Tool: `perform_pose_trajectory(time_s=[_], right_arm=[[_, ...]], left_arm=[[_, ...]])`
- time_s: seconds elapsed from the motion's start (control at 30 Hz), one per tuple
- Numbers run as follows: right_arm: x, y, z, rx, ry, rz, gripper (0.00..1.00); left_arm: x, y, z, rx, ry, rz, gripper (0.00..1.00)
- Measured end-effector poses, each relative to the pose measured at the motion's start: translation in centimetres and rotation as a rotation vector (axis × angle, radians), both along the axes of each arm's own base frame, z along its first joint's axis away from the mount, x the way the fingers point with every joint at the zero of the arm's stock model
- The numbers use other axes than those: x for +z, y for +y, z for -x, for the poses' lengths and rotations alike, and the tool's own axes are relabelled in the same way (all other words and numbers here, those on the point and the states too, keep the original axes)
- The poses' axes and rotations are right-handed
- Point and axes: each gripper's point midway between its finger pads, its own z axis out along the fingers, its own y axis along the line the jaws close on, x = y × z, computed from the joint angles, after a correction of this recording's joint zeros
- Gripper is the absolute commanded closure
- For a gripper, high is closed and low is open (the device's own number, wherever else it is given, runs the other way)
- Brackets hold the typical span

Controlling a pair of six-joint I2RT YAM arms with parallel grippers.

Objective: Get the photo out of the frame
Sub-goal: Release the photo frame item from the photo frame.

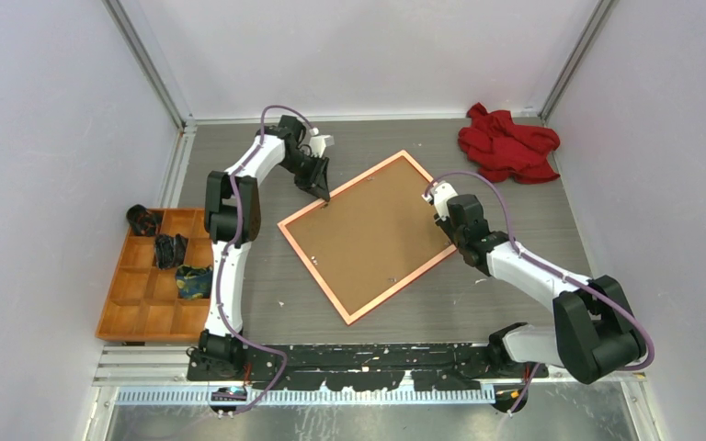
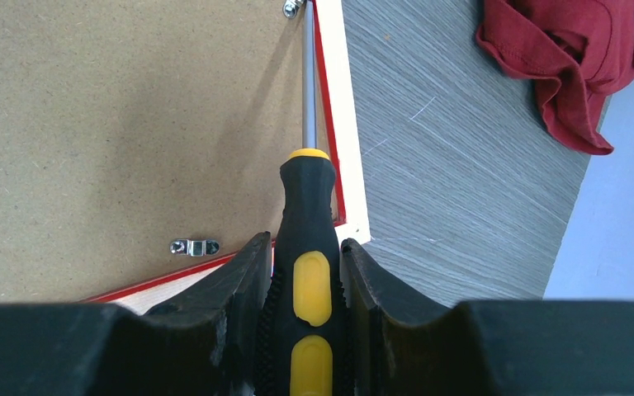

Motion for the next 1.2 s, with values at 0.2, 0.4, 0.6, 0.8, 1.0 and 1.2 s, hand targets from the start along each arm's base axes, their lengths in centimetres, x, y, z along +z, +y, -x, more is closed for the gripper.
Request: perform_pose_trajectory(time_s=[0.2, 0.4, 0.6, 0.8, 1.0, 1.2], right_arm=[[0.03, -0.03, -0.03, -0.002, -0.002, 0.001, 0.99], [-0.09, -0.1, -0.02, -0.005, 0.001, 0.005, 0.99], [-0.24, -0.21, -0.01, -0.009, 0.005, 0.011, 0.99], [-0.4, -0.21, 0.02, -0.01, 0.01, 0.015, 0.99], [-0.37, -0.23, -0.01, -0.011, 0.008, 0.016, 0.99], [-0.24, 0.0, -0.36, -0.011, -0.008, 0.015, 0.99]], left_arm=[[0.01, 0.0, 0.0, 0.0, 0.0, 0.001, 0.91], [0.02, 0.01, 0.0, 0.001, 0.001, 0.002, 0.91], [0.03, 0.0, 0.0, 0.0, 0.001, 0.003, 0.91], [0.03, 0.01, 0.0, 0.001, 0.001, 0.003, 0.91], [0.01, 0.01, 0.0, 0.001, 0.002, 0.003, 0.91], [0.02, 0.0, 0.0, 0.002, 0.003, 0.003, 0.91]])
